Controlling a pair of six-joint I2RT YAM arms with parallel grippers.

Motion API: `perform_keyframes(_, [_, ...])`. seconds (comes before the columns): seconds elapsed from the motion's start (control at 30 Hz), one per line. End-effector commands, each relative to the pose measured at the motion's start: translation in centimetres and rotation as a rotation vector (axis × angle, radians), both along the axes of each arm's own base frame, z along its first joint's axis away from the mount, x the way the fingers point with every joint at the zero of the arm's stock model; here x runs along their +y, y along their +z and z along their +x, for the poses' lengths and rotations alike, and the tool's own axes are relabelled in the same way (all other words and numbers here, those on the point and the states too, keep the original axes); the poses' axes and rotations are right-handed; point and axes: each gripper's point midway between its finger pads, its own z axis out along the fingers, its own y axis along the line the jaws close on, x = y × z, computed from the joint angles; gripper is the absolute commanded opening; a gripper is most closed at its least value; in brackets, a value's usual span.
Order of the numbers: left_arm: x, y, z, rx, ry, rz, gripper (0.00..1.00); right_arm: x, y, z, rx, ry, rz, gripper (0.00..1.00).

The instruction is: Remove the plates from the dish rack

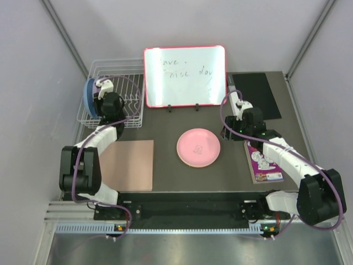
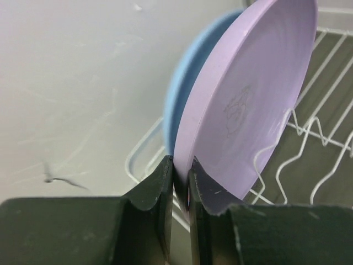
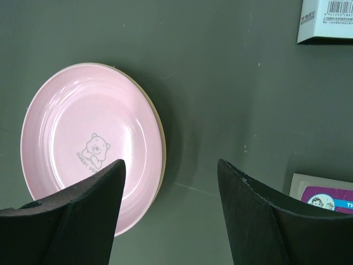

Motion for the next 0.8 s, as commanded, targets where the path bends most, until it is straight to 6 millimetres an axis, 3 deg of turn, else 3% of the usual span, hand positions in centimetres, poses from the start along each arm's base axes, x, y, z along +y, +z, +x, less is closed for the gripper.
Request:
perform_keyframes(0.0, [0.0, 8.4, -2.6, -0.257, 0.114, 0.035, 0.0, 0.1, 1.3, 0.7, -0.048, -0.01, 0.023, 0.68])
perform_keyframes(0.1, [-0.9, 9.9, -3.4, -0.268, 0.105, 0.042, 0.0, 0.2, 1.7, 0.7, -0.055, -0.01, 0.03, 0.69])
perform_keyframes(0.2, [-2.1, 11.4, -4.3, -0.306, 0.088, 0.0, 0.0, 0.2, 2.5, 0.7, -0.073, -0.015, 0.04, 0.85])
perform_keyframes(0.23, [-2.9, 10.4, -4.4, -0.245, 0.058, -0.012, 0.0, 0.1, 2.8, 0.7, -0.081, -0.018, 0.045, 0.89])
perform_keyframes(0.27, [-3.8, 11.8, -4.2, -0.276, -0.009, -0.052, 0.0, 0.3, 3.3, 0.8, -0.1, -0.015, 0.052, 0.93])
perform_keyframes(0.3, [-4.9, 11.6, -3.8, -0.303, -0.061, -0.145, 0.0, 0.3, 4.1, 0.7, -0.123, -0.014, 0.064, 0.98])
perform_keyframes(0.37, [-7.6, 11.2, -3.8, -0.275, -0.207, -0.252, 0.0, 0.9, 5.4, 0.9, -0.166, 0.001, 0.104, 0.99])
perform_keyframes(0.57, [-15.7, 9.2, -4.7, -0.29, -0.545, -0.617, 0.0, 3.7, 9.4, 0.9, -0.261, 0.102, 0.26, 0.96])
perform_keyframes(0.6, [-18.0, 8.8, -4.9, -0.273, -0.628, -0.69, 0.0, 4.2, 10.2, 1.2, -0.288, 0.111, 0.3, 0.95])
perform_keyframes(0.7, [-22.0, 7.3, -5.7, -0.216, -0.744, -0.792, 0.0, 5.5, 11.4, 1.4, -0.326, 0.147, 0.385, 0.94])
perform_keyframes(0.77, [-23.7, 6.1, -6.1, -0.183, -0.778, -0.832, 0.0, 6.2, 11.8, 1.3, -0.336, 0.176, 0.417, 0.93])
